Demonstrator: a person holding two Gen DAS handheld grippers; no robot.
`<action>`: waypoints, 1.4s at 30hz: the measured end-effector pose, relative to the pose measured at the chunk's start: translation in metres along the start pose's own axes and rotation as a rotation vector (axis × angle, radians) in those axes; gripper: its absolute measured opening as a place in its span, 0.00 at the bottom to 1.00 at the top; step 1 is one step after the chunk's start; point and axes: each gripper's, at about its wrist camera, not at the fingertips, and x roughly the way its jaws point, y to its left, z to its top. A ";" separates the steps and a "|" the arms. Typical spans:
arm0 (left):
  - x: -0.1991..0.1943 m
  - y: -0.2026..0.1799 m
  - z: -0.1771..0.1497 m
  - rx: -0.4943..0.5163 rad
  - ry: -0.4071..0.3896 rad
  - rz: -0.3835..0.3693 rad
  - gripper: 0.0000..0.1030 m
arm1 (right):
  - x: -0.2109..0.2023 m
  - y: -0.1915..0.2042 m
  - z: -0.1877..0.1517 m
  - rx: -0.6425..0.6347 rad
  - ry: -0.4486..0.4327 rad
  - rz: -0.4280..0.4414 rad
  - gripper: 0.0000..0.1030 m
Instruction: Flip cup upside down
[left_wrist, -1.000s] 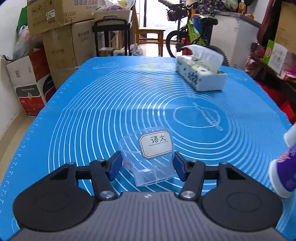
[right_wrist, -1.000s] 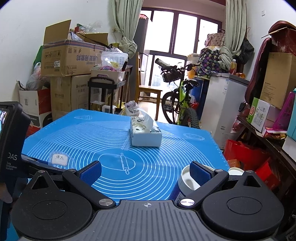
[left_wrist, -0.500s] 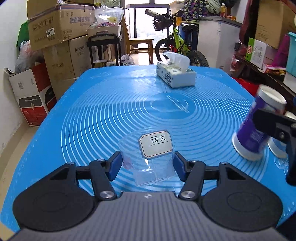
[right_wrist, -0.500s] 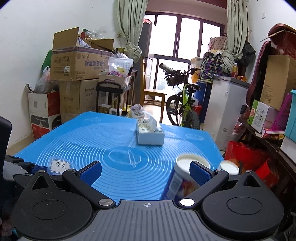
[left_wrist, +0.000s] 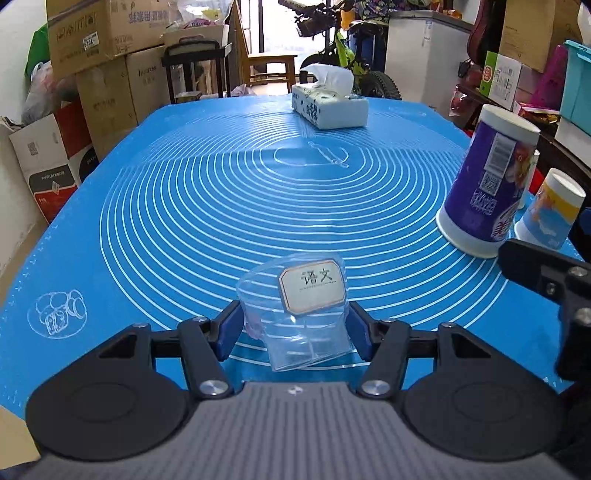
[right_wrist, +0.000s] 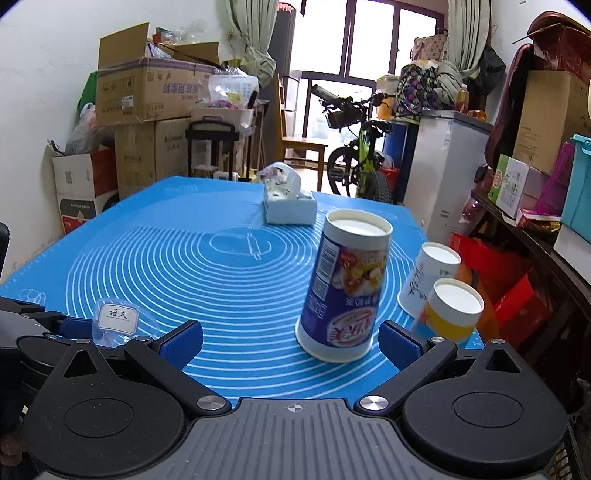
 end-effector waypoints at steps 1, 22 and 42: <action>-0.001 0.000 -0.002 -0.006 -0.006 -0.001 0.61 | 0.001 -0.001 -0.001 0.003 0.004 0.000 0.98; -0.021 0.007 -0.002 -0.031 -0.056 -0.017 0.90 | -0.004 -0.001 0.004 -0.047 0.005 -0.002 0.98; -0.067 0.092 -0.010 -0.187 -0.192 0.227 0.95 | -0.016 0.121 -0.008 -1.273 -0.176 -0.044 0.94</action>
